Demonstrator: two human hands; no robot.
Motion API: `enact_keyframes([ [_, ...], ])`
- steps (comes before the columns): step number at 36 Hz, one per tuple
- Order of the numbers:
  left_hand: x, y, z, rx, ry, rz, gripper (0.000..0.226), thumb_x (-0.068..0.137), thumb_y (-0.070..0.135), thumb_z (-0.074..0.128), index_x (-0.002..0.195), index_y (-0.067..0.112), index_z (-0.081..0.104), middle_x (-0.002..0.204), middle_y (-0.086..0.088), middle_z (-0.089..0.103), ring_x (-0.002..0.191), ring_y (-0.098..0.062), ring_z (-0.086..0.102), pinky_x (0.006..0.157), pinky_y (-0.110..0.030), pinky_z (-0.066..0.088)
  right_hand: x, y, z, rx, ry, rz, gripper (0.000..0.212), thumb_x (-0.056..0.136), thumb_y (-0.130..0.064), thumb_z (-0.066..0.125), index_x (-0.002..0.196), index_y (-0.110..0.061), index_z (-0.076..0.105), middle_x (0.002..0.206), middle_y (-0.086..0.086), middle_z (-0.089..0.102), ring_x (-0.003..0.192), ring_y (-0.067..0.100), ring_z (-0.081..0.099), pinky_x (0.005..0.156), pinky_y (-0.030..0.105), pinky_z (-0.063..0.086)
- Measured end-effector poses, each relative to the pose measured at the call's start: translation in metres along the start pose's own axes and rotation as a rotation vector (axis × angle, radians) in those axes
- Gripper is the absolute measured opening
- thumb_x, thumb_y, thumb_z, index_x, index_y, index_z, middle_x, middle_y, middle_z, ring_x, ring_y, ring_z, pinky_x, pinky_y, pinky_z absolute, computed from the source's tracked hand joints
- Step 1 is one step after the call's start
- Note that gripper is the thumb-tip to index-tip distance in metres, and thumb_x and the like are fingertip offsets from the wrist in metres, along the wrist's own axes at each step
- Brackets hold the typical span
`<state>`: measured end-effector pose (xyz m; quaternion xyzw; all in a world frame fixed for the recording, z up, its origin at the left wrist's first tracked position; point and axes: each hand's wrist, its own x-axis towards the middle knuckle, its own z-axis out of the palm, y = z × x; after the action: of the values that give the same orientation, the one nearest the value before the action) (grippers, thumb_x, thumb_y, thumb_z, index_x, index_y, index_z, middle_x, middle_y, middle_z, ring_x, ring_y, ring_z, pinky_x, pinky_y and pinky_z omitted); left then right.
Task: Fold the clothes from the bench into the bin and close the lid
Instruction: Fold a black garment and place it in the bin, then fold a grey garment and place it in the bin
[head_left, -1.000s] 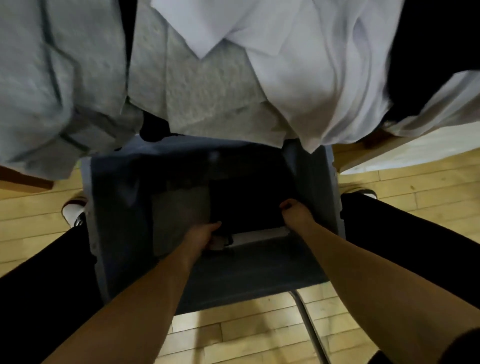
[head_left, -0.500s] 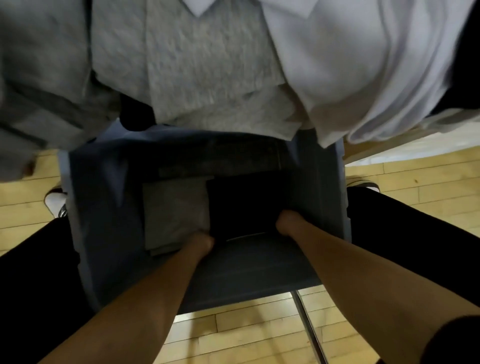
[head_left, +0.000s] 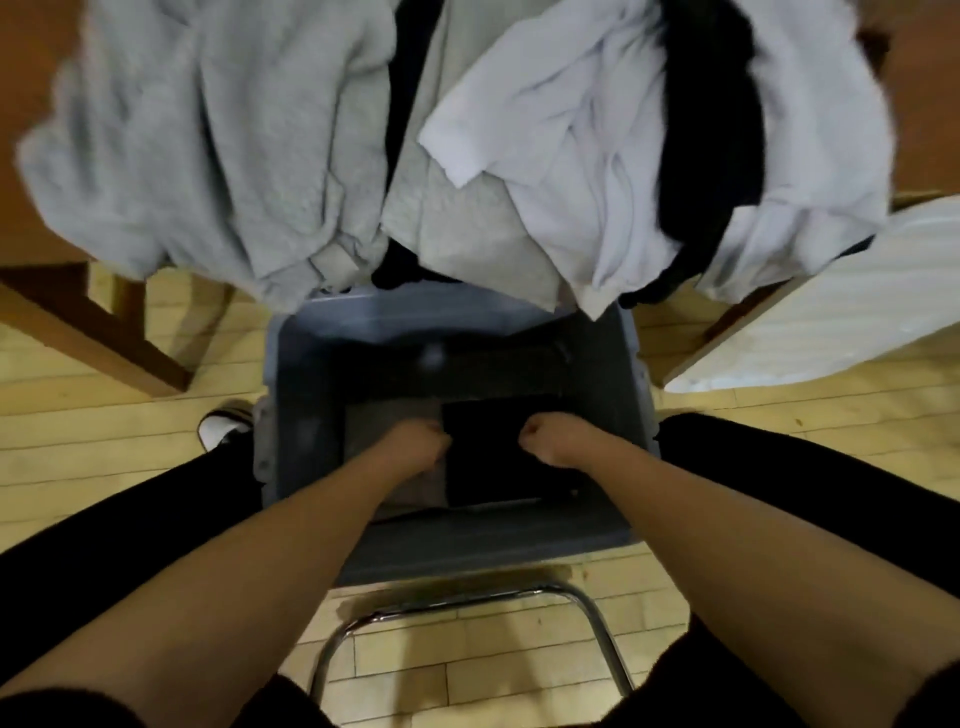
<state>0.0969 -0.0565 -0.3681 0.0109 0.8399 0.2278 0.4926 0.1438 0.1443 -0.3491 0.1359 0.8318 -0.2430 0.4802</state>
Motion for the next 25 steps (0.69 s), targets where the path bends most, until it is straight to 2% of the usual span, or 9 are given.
enact_keyframes([
  [3,-0.031,0.012,-0.027,0.044,0.107,0.147,0.025,0.098,0.025,0.052,0.103,0.008,0.069,0.103,-0.013,0.068,0.097,-0.028,0.062,0.077,-0.028,0.044,-0.033,-0.022,-0.023,-0.053,0.101,-0.124,0.029,0.101,-0.025,0.044,0.112,-0.009,0.066,0.094,0.01,0.062,0.078,0.023,0.054,0.06,0.029,0.038],
  [7,-0.077,0.027,-0.069,0.066,0.276,0.314,0.017,0.099,0.025,0.051,0.093,0.014,0.063,0.09,-0.005,0.061,0.077,-0.017,0.054,0.065,-0.029,0.039,-0.08,-0.061,-0.055,-0.077,0.328,-0.321,0.026,0.101,-0.026,0.048,0.113,-0.017,0.069,0.107,0.005,0.067,0.096,0.026,0.061,0.081,0.034,0.047],
  [9,-0.096,0.031,-0.086,0.101,0.411,0.396,0.016,0.099,0.024,0.051,0.098,0.016,0.064,0.092,-0.004,0.065,0.081,-0.019,0.058,0.067,-0.032,0.043,-0.1,-0.08,-0.069,-0.061,0.445,-0.451,0.023,0.1,-0.024,0.051,0.11,-0.016,0.07,0.108,0.001,0.069,0.097,0.018,0.061,0.087,0.032,0.045],
  [11,-0.116,0.034,-0.103,0.089,0.582,0.487,0.013,0.096,0.019,0.053,0.1,0.015,0.065,0.09,0.0,0.063,0.079,-0.016,0.057,0.071,-0.033,0.043,-0.118,-0.099,-0.081,-0.019,0.56,-0.579,0.02,0.099,-0.023,0.053,0.108,-0.017,0.07,0.108,-0.003,0.069,0.094,0.009,0.057,0.081,0.025,0.04],
  [13,-0.134,0.034,-0.12,0.109,0.762,0.632,0.012,0.092,0.012,0.056,0.1,0.011,0.064,0.089,0.003,0.056,0.081,-0.017,0.053,0.073,-0.034,0.042,-0.129,-0.119,-0.091,0.015,0.67,-0.682,0.019,0.099,-0.019,0.054,0.109,-0.016,0.069,0.109,-0.003,0.068,0.097,0.009,0.057,0.077,0.02,0.035],
  [15,-0.149,0.033,-0.141,0.213,0.951,0.729,0.017,0.085,0.011,0.059,0.101,0.007,0.063,0.095,-0.001,0.054,0.091,-0.023,0.053,0.079,-0.037,0.044,-0.134,-0.138,-0.1,0.041,0.783,-0.775,0.018,0.096,-0.012,0.055,0.108,-0.013,0.069,0.108,0.0,0.066,0.1,0.014,0.058,0.081,0.022,0.039],
  [18,-0.149,0.027,-0.164,0.274,1.158,0.635,0.034,0.081,0.015,0.068,0.113,0.006,0.059,0.115,-0.013,0.054,0.107,-0.033,0.051,0.09,-0.046,0.046,-0.126,-0.16,-0.111,-0.029,0.913,-0.884,0.021,0.09,-0.009,0.06,0.109,-0.012,0.068,0.112,0.001,0.063,0.107,0.017,0.055,0.09,0.027,0.043],
  [21,-0.14,0.02,-0.183,0.243,1.075,0.471,0.055,0.083,0.036,0.069,0.129,0.012,0.051,0.13,-0.008,0.05,0.125,-0.03,0.045,0.102,-0.046,0.039,-0.11,-0.182,-0.121,-0.184,0.954,-0.916,0.034,0.086,-0.017,0.066,0.12,-0.013,0.065,0.126,0.002,0.061,0.118,0.021,0.053,0.098,0.031,0.043],
  [25,-0.126,0.008,-0.192,0.43,0.925,0.357,0.073,0.083,0.055,0.065,0.143,0.022,0.04,0.147,0.004,0.044,0.141,-0.019,0.034,0.11,-0.04,0.027,-0.082,-0.202,-0.128,-0.377,0.889,-0.819,0.055,0.086,-0.035,0.07,0.137,-0.02,0.054,0.147,0.0,0.047,0.134,0.022,0.043,0.109,0.041,0.036],
])
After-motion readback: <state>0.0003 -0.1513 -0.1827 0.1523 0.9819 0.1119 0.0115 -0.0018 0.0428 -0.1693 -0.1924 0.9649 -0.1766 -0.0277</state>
